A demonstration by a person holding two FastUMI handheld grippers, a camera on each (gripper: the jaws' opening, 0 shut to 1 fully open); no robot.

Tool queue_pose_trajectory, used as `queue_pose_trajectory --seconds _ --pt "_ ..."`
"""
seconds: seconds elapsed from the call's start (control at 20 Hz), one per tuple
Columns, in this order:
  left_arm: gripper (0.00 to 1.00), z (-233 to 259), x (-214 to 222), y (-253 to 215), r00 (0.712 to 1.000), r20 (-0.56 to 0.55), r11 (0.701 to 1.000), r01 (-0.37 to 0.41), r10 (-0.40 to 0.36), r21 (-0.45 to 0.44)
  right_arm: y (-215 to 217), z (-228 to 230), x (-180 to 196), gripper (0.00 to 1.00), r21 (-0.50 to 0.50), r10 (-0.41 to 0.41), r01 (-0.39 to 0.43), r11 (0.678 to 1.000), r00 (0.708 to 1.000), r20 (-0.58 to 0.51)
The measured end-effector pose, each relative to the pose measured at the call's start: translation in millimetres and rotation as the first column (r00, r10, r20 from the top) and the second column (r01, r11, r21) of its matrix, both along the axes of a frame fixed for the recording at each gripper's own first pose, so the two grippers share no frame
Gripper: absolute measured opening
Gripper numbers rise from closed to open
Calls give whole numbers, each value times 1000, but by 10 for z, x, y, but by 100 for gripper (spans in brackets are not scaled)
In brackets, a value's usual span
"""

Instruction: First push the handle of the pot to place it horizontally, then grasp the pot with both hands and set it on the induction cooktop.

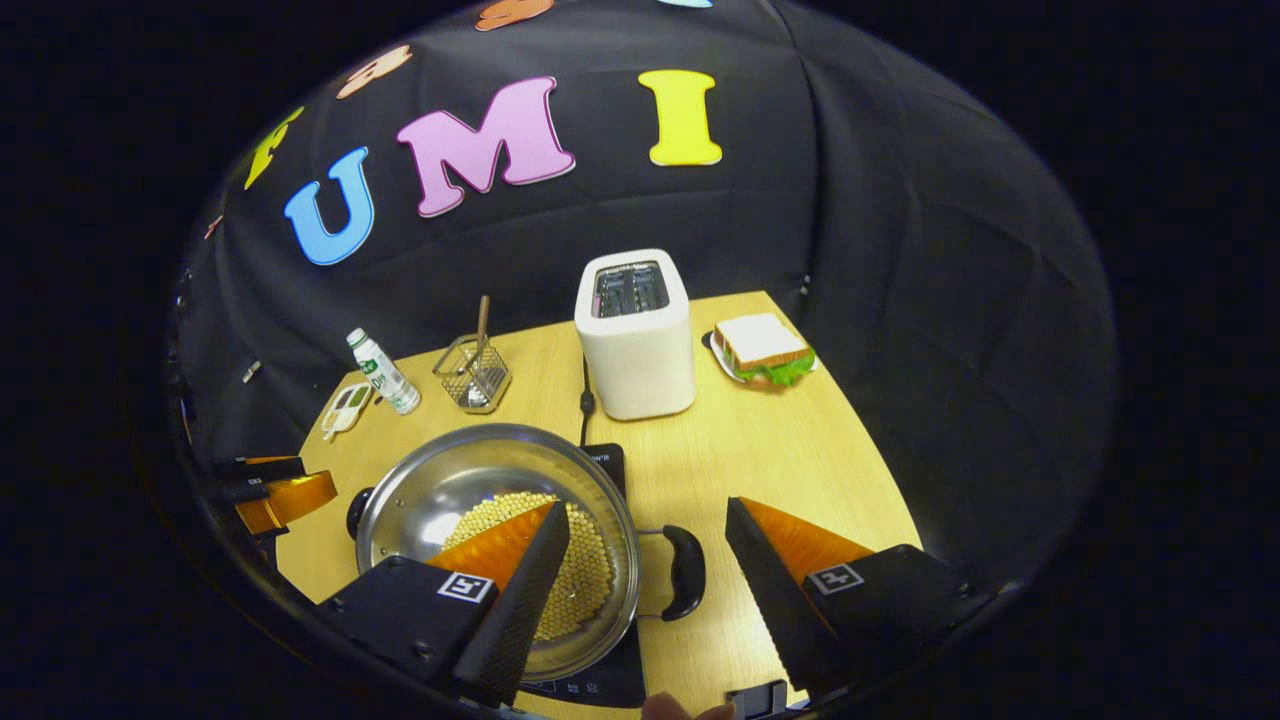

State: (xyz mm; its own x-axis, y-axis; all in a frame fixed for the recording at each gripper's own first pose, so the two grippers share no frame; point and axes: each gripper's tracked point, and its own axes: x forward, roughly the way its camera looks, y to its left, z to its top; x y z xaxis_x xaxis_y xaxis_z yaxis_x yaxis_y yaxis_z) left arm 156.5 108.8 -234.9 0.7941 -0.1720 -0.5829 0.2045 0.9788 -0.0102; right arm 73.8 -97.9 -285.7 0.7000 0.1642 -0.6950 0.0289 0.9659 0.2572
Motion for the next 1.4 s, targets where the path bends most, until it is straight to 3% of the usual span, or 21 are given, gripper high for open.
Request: queue_pose_trajectory --seconds 0.2,0.45,0.7,0.9,0.95,1.05,1.25,1.3,1.4 --pt "95 505 -81 15 989 149 999 0 5 -33 14 580 77 98 1 -26 27 1000 986 164" --pt "95 1126 -221 170 943 332 999 -30 34 -18 112 1280 183 98 -5 -48 52 999 943 330" --pt "94 1718 -395 376 868 489 996 -82 85 -27 200 2046 133 97 -21 -45 65 998 861 506" --pt "94 2039 -622 493 813 570 993 -99 117 -63 255 2583 -21 97 -42 -40 85 995 779 626" --pt "94 2057 -682 500 809 577 993 -95 118 -70 276 2685 -68 100 -58 -34 95 994 757 652" --pt "96 2067 -756 544 809 575 993 -90 121 -81 343 2760 -145 96 -86 -13 97 992 733 680" --pt "94 2018 -815 599 820 558 991 -91 128 -94 448 2809 -256 100 -81 -17 99 992 731 683" --pt "96 2040 -835 611 818 562 992 -88 124 -92 451 2811 -259 95 -79 -22 104 991 730 683" --pt "96 2069 -850 613 813 570 993 -83 114 -81 444 2802 -281 95 -81 -29 115 990 731 682"
